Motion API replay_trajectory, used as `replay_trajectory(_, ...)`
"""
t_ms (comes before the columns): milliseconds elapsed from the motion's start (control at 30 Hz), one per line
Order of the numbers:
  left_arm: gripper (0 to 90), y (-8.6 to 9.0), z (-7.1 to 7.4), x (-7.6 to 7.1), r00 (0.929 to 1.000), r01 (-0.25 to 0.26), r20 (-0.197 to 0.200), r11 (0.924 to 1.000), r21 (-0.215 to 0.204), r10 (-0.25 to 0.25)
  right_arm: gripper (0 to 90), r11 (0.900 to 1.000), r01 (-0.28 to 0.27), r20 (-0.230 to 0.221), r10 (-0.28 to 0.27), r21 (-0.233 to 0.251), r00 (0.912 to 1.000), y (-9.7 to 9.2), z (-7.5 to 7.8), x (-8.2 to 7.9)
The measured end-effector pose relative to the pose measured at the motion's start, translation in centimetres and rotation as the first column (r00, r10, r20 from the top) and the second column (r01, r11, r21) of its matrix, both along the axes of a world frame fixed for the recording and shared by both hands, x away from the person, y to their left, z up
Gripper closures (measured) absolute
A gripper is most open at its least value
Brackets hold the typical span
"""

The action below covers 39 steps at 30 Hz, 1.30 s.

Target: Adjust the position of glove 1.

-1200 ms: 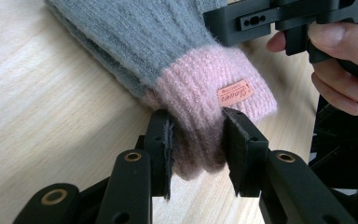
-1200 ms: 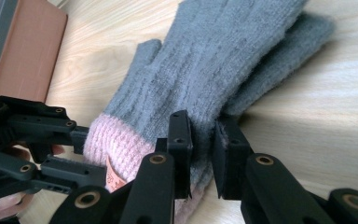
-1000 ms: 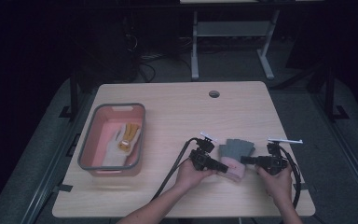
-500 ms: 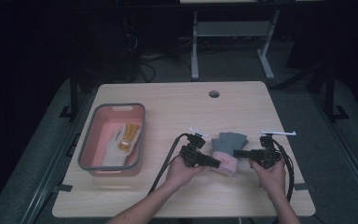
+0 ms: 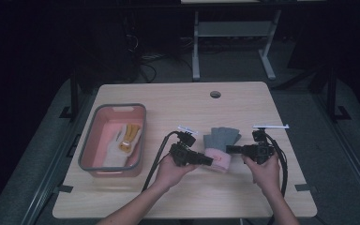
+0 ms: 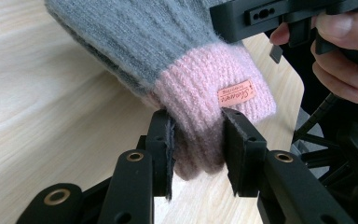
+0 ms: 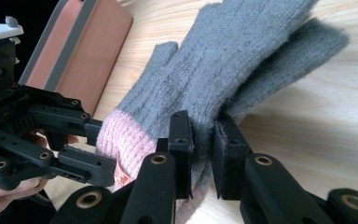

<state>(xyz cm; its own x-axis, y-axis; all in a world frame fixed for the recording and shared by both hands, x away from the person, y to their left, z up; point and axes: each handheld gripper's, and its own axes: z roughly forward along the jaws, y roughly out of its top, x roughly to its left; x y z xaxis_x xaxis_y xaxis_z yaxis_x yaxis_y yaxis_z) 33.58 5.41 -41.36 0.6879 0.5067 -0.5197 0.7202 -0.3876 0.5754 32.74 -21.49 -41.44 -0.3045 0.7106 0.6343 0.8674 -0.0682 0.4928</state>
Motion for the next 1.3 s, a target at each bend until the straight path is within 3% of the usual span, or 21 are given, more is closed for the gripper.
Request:
replay_trajectory(800,65.9,4.8,1.7,0.0,0.9984,-0.047,0.03,0.9989,-0.003,0.047,79.1,0.9971,-0.076,0.02,0.076,0.004,0.9969,4.6,2.0,1.9)
replay_trajectory(1300,65.9,7.2,2.7,0.1,0.9964,-0.07,0.045,0.9974,-0.019,0.071,79.0,0.9929,-0.114,0.031,0.113,0.033,0.9931,6.7,2.9,2.9)
